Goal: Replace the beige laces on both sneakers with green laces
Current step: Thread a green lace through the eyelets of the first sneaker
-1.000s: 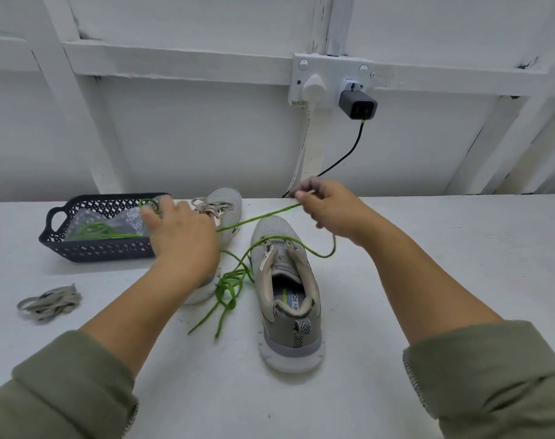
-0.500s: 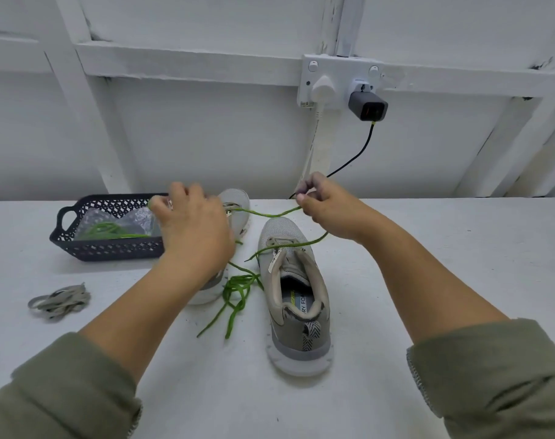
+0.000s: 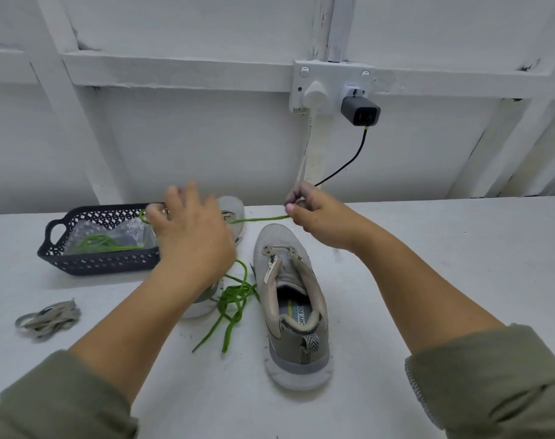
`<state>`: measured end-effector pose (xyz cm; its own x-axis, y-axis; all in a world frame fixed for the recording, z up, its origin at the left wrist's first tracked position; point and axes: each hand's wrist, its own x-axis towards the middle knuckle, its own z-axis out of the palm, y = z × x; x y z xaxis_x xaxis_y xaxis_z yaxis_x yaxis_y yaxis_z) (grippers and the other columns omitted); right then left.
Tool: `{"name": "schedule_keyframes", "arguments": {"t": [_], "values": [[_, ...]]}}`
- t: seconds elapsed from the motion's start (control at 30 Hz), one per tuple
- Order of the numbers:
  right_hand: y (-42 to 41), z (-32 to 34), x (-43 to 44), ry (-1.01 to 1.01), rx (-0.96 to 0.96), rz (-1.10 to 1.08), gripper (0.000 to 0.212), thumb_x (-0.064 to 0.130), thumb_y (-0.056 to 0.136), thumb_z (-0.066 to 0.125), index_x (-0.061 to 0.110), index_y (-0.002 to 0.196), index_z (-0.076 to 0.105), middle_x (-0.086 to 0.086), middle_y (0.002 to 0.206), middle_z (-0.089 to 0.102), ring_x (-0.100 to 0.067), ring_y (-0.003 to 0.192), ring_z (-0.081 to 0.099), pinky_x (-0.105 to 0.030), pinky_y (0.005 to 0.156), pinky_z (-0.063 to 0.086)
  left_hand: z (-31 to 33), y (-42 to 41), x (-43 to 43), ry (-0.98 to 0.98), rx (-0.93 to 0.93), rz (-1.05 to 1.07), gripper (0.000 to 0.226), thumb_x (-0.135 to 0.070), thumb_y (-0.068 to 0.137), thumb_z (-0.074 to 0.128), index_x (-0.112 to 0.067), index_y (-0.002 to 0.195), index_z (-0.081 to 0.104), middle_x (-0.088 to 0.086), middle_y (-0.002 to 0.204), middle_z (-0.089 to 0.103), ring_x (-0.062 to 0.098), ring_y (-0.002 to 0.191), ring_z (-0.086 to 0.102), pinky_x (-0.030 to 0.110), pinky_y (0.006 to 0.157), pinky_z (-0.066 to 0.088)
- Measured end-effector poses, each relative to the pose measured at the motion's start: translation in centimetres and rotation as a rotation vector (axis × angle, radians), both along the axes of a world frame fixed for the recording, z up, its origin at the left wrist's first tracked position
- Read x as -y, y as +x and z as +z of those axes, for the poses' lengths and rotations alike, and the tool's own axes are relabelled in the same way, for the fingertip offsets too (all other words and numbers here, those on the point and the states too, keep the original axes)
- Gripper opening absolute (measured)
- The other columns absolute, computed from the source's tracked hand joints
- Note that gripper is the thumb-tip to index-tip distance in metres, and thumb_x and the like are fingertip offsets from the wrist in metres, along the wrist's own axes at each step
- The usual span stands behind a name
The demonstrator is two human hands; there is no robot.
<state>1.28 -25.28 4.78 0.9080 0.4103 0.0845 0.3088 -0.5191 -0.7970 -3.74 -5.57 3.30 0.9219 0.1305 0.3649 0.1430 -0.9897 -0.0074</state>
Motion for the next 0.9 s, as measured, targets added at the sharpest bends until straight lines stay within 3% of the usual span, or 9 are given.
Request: {"name": "schedule_keyframes", "arguments": {"t": [0.1, 0.17, 0.23, 0.37, 0.43, 0.57, 0.63, 0.7, 0.9], "values": [[-0.1, 0.2, -1.4, 0.062, -0.007, 0.073, 0.008, 0.021, 0.1, 0.049, 0.024, 0.092, 0.05, 0.002, 0.071, 0.044, -0.009, 0.062, 0.04, -0.022, 0.058, 0.036, 0.1, 0.8, 1.3, -0.136, -0.041, -0.346, 0.027, -0.044, 0.098, 0.042, -0.038, 0.121, 0.056, -0.016, 0.134, 0.049, 0.015, 0.129, 0.028, 0.045, 0.097, 0.016], [0.2, 0.4, -1.1, 0.093, -0.005, 0.066, 0.009, 0.02, 0.1, 0.049, 0.023, 0.091, 0.049, 0.001, 0.07, 0.042, -0.008, 0.058, 0.038, -0.022, 0.057, 0.035, 0.0, 1.1, 0.6, -0.154, 0.014, -0.346, 0.025, -0.041, 0.099, 0.042, -0.038, 0.094, 0.066, -0.02, 0.116, 0.059, 0.011, 0.121, 0.033, 0.042, 0.094, 0.014], [0.5, 0.3, 0.1, 0.116, -0.016, 0.04, 0.009, 0.019, 0.1, 0.049, 0.022, 0.091, 0.05, -0.001, 0.07, 0.042, -0.007, 0.057, 0.038, -0.025, 0.059, 0.036, -0.1, 0.9, -0.9, -0.095, 0.078, -0.224, 0.028, -0.038, 0.097, 0.044, -0.033, 0.087, 0.07, -0.018, 0.112, 0.059, 0.017, 0.118, 0.033, 0.043, 0.092, 0.016], [0.9, -0.9, 0.5, 0.034, -0.046, 0.054, 0.015, 0.012, 0.1, 0.046, 0.023, 0.092, 0.053, 0.005, 0.072, 0.058, -0.005, 0.057, 0.044, -0.03, 0.062, 0.04, 0.4, 0.1, -2.0, 0.142, -0.147, 0.038, 0.034, -0.041, 0.09, 0.039, -0.027, 0.105, 0.067, -0.004, 0.124, 0.049, 0.025, 0.121, 0.028, 0.048, 0.096, 0.019], [0.8, -1.4, -0.4, 0.008, -0.058, 0.089, 0.02, 0.007, 0.1, 0.044, 0.023, 0.092, 0.053, 0.006, 0.081, 0.066, -0.007, 0.058, 0.047, -0.028, 0.063, 0.044, 0.5, 0.2, -1.1, 0.191, -0.157, 0.023, 0.036, -0.041, 0.09, 0.043, -0.026, 0.119, 0.057, 0.0, 0.13, 0.045, 0.027, 0.124, 0.027, 0.049, 0.098, 0.022], [1.1, -1.6, -1.6, 0.044, -0.082, 0.085, 0.015, 0.008, 0.096, 0.055, 0.019, 0.09, 0.047, 0.0, 0.078, 0.072, -0.014, 0.061, 0.063, -0.033, 0.066, 0.055, -0.4, 1.7, 0.5, -0.325, -0.154, -0.376, 0.046, -0.039, 0.098, 0.047, -0.033, 0.142, 0.038, -0.015, 0.132, 0.055, 0.012, 0.131, 0.038, 0.04, 0.103, 0.021], [1.4, -1.6, -1.6, 0.079, -0.072, 0.024, 0.019, 0.011, 0.088, 0.068, 0.014, 0.085, 0.05, -0.004, 0.068, 0.071, -0.017, 0.058, 0.067, -0.034, 0.062, 0.057, -1.1, 2.4, 0.3, -0.538, -0.126, -0.436, 0.031, -0.038, 0.095, 0.055, -0.038, 0.126, 0.058, -0.02, 0.102, 0.068, 0.004, 0.107, 0.056, 0.041, 0.104, 0.03], [1.8, -1.6, -1.4, 0.089, -0.043, -0.03, 0.018, 0.014, 0.083, 0.075, 0.01, 0.08, 0.057, -0.004, 0.063, 0.07, -0.016, 0.055, 0.067, -0.029, 0.057, 0.057, -1.8, 2.8, -0.2, -0.568, -0.065, -0.443, 0.015, -0.038, 0.09, 0.063, -0.04, 0.103, 0.07, -0.023, 0.078, 0.064, 0.001, 0.086, 0.057, 0.046, 0.098, 0.037], [2.0, -2.1, -1.3, 0.279, -0.177, 0.015, 0.007, 0.003, 0.092, 0.06, 0.006, 0.086, 0.06, -0.007, 0.074, 0.07, -0.013, 0.065, 0.067, -0.033, 0.073, 0.059, -2.3, 3.6, 0.1, -0.526, -0.033, -0.338, 0.016, -0.055, 0.088, 0.059, -0.042, 0.08, 0.066, -0.022, 0.078, 0.066, -0.002, 0.09, 0.056, 0.032, 0.074, 0.018]]}}
